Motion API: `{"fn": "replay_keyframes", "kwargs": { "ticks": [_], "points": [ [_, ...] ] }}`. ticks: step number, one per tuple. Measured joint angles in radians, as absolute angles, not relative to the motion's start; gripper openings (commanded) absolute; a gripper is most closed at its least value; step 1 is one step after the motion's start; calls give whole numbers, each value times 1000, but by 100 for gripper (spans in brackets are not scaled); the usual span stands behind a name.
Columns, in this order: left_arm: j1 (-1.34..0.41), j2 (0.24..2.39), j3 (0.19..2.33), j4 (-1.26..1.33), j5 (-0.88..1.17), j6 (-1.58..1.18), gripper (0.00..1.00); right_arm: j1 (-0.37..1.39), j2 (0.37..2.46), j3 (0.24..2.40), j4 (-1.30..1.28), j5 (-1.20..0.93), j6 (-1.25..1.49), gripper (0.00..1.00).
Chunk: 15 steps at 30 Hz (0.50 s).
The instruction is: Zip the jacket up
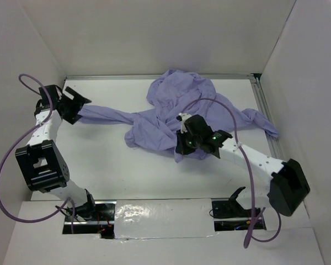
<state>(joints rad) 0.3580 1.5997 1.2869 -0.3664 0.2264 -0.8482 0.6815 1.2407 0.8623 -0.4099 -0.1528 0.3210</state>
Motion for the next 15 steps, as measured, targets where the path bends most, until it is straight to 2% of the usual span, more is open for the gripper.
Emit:
{"fn": "replay_keyframes", "kwargs": {
  "ticks": [6, 9, 10, 11, 15],
  "points": [
    [305, 1494, 1068, -311, 482, -723, 99, 738, 1410, 937, -397, -137, 317, 18],
    [229, 1446, 1021, -280, 555, -662, 99, 748, 1409, 936, -395, -196, 291, 49],
    [201, 1443, 1011, -267, 569, -650, 99, 752, 1411, 936, -398, -208, 281, 55],
    [173, 1444, 1003, -261, 583, -632, 99, 761, 1417, 936, -403, -210, 276, 70],
    [79, 1501, 990, -254, 605, -575, 99, 822, 1458, 935, -422, -158, 279, 72]
  ]
}}
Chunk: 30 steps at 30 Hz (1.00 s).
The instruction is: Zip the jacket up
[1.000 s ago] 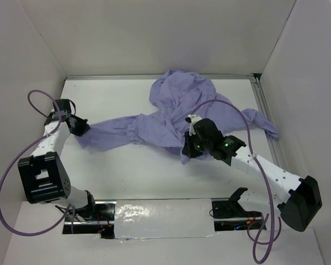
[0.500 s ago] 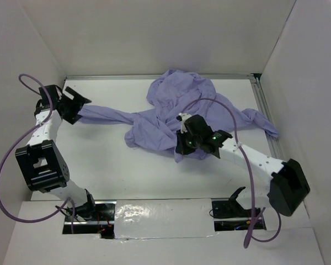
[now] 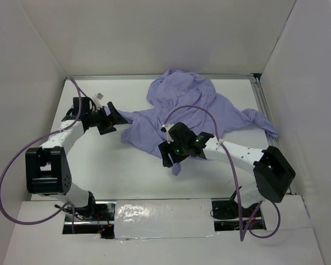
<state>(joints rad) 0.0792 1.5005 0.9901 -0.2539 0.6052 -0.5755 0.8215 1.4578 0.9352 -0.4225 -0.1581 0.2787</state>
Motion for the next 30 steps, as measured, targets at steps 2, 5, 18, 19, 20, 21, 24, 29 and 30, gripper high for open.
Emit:
{"fn": "replay_keyframes", "kwargs": {
  "ticks": [2, 5, 18, 19, 20, 21, 24, 29, 30],
  "points": [
    [58, 1531, 988, -253, 610, -529, 99, 838, 1448, 927, -430, -125, 299, 77],
    [26, 1568, 988, -255, 591, -454, 99, 807, 1364, 898, -447, -54, 366, 80],
    [-68, 1659, 1021, -277, 463, -311, 99, 526, 1071, 641, -648, 51, 764, 79],
    [-81, 1676, 1022, -282, 449, -310, 99, 508, 1083, 627, -646, 51, 783, 79],
    [-93, 1695, 1026, -292, 437, -310, 99, 490, 1098, 616, -644, 50, 802, 79],
    [-102, 1715, 1035, -307, 420, -310, 99, 477, 1114, 611, -638, 51, 818, 79],
    [-127, 1783, 1093, -344, 388, -315, 99, 452, 1164, 611, -594, 72, 860, 79],
    [-135, 1796, 1119, -330, 395, -312, 45, 443, 1280, 622, -508, 147, 922, 77],
    [-136, 1796, 1119, -328, 408, -311, 22, 440, 1302, 628, -496, 159, 928, 74]
  ]
}}
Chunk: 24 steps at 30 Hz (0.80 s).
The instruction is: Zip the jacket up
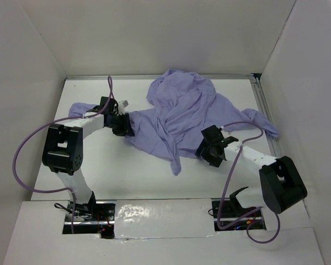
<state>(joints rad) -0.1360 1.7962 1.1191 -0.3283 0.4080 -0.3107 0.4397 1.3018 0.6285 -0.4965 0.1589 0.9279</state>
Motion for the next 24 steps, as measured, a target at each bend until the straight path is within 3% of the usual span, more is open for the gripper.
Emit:
{"fn": "replay_keyframes", "kwargs": {
  "ticks": [1, 2, 4, 5, 6, 12, 20, 24],
  "points": [
    [-137, 1796, 1119, -326, 424, -312, 9, 434, 1322, 637, -488, 171, 935, 71],
    [-137, 1796, 1118, -322, 451, -300, 0, 429, 1340, 648, -478, 189, 941, 59],
    [-140, 1794, 1118, -315, 495, -294, 0, 414, 1380, 675, -461, 220, 946, 33],
    [-142, 1790, 1116, -313, 521, -294, 0, 405, 1398, 690, -452, 235, 947, 10],
    [-144, 1782, 1114, -314, 546, -295, 0, 394, 1415, 705, -441, 251, 942, 0],
    [-147, 1730, 1207, -356, 726, -357, 0, 332, 1443, 900, -471, 297, 857, 0],
    [-132, 1853, 1831, -447, 892, -476, 0, 224, 1340, 1364, -573, 300, 661, 0],
    [-108, 1719, 1704, -476, 871, -533, 0, 221, 1129, 1312, -678, 296, 645, 0]
  ]
}}
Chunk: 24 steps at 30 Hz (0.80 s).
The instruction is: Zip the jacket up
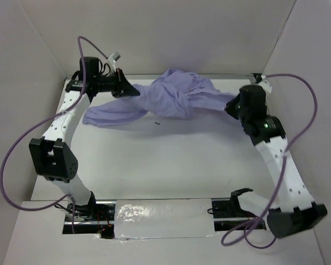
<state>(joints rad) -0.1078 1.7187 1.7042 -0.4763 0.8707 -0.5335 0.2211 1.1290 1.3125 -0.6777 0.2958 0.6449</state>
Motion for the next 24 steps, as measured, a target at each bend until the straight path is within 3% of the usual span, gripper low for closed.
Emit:
{"fn": "replay_keyframes", "kwargs": {
  "ticks": [5, 7, 8, 10, 11, 12, 13, 14, 17, 21, 24],
  "points": [
    [-137, 1409, 1173, -480, 759, -638, 3, 212, 838, 958, -843, 229, 679, 0],
    [-162, 1322, 989, -505, 752, -679, 12, 212, 815, 835, -904, 181, 700, 13],
    [-170, 1297, 925, -513, 748, -689, 34, 214, 816, 782, -936, 149, 714, 24],
    [-176, 1265, 827, -542, 732, -715, 43, 223, 854, 715, -976, 97, 734, 40],
    [-182, 1256, 807, -568, 713, -724, 62, 228, 875, 704, -997, 75, 744, 45],
    [-186, 1249, 804, -582, 698, -725, 92, 233, 889, 706, -1005, 67, 751, 62],
    [-194, 1238, 809, -596, 675, -735, 99, 237, 896, 713, -1006, 63, 752, 62],
    [-202, 1223, 823, -612, 641, -740, 99, 242, 897, 721, -1009, 67, 761, 72],
    [-221, 1185, 892, -636, 581, -739, 99, 279, 899, 806, -1014, 107, 763, 82],
    [-246, 1191, 1001, -588, 546, -736, 99, 313, 907, 881, -944, 145, 734, 85],
    [-276, 1314, 1107, -529, 560, -706, 99, 319, 988, 897, -880, 146, 702, 85]
  ]
}}
